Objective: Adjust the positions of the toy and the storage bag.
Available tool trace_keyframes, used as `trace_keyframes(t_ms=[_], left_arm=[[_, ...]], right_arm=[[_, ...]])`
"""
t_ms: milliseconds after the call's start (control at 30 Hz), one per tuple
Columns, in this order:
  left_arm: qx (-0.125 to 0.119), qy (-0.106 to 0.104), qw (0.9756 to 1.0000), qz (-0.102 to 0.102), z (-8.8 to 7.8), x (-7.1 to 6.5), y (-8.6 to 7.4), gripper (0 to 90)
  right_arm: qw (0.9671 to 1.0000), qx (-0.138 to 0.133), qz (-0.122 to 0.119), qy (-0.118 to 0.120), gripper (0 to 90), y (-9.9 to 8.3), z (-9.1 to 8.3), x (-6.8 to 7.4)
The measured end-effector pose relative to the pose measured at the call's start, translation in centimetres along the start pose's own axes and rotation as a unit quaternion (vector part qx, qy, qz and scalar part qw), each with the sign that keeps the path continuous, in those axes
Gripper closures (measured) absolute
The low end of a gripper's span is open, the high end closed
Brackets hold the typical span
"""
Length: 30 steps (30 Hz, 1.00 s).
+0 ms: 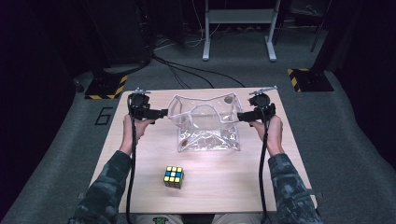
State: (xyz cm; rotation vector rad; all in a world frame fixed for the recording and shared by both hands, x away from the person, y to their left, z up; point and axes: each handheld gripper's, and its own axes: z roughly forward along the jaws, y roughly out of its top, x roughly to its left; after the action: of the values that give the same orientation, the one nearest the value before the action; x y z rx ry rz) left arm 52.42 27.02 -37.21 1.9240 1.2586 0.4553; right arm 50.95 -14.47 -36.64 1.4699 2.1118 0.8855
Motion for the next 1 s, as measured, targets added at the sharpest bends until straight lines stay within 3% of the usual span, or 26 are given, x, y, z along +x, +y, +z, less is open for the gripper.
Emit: trace_keyframes(t_ms=[333,700,833,867,900,967,1000], left_arm=[[-0.01,0.007,0.9998,0.017,-1.8,0.2,-1.8,4.9],[-0.007,0.011,0.9997,0.022,-2.8,0.7,-5.3,3.1],[-0.002,0.02,0.9995,0.025,-3.0,0.7,-8.0,3.1],[-0.002,0.02,0.9995,0.025,-3.0,0.7,-8.0,3.1],[0.002,0.021,0.9995,0.025,-2.9,0.7,-9.3,3.0],[0.006,0.022,0.9994,0.025,-2.8,0.8,-10.0,2.9],[0.012,0.024,0.9995,0.019,-2.7,0.8,-11.3,2.9]], right_arm=[[0.9995,-0.025,-0.013,0.012,2.1,-2.5,-2.3,0.3],[0.9993,-0.029,-0.012,0.018,1.6,-6.3,-2.6,0.3],[0.9995,-0.023,-0.013,0.014,2.0,-7.8,-2.4,0.3],[0.9996,-0.021,-0.012,0.016,1.9,-8.1,-2.3,0.4],[0.9996,-0.021,-0.013,0.014,2.0,-8.5,-2.3,0.4],[0.9996,-0.02,-0.013,0.012,2.0,-8.9,-2.2,0.4],[0.9996,-0.02,-0.011,0.015,2.2,-9.7,-2.0,0.5]])
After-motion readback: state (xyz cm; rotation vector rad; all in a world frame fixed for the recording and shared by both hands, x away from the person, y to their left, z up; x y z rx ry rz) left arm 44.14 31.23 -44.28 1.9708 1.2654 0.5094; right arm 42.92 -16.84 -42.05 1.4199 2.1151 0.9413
